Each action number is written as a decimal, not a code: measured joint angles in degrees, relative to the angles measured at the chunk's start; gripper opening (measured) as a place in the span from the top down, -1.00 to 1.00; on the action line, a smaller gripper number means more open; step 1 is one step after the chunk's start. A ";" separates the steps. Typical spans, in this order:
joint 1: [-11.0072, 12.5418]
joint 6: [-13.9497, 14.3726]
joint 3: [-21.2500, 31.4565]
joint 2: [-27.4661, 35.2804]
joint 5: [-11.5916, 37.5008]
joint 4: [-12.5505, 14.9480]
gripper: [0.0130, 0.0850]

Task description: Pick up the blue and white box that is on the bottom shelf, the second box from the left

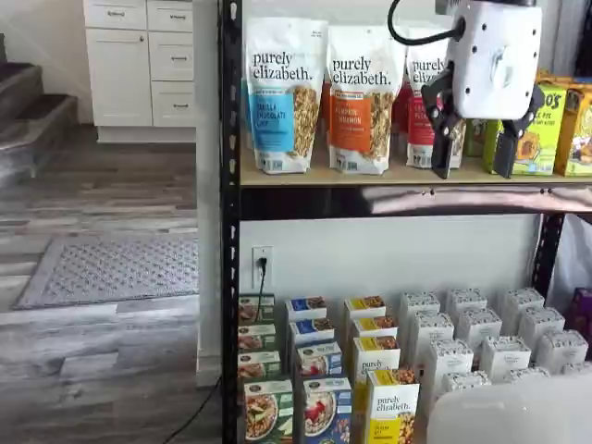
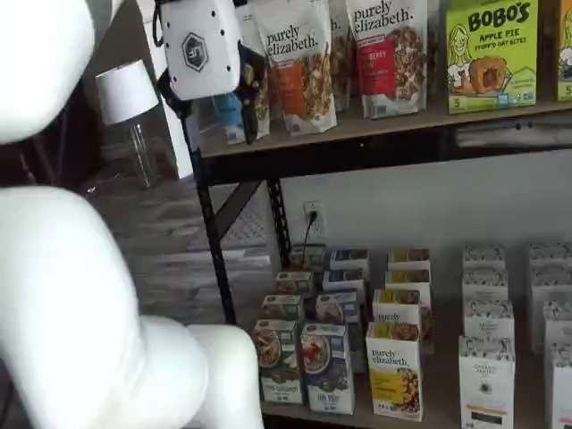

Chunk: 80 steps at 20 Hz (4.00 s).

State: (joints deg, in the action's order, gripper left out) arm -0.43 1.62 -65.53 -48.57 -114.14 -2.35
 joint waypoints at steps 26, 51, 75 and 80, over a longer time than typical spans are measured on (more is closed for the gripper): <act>-4.23 3.74 15.29 -0.78 13.14 1.03 -1.00; -6.92 5.56 41.12 2.37 42.59 -0.54 -1.00; -13.63 6.76 47.69 30.74 80.49 -5.17 -1.00; -12.07 5.04 45.64 38.39 86.37 -4.87 -1.00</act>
State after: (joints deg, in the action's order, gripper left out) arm -12.50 6.66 -19.90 -10.18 -27.78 -7.22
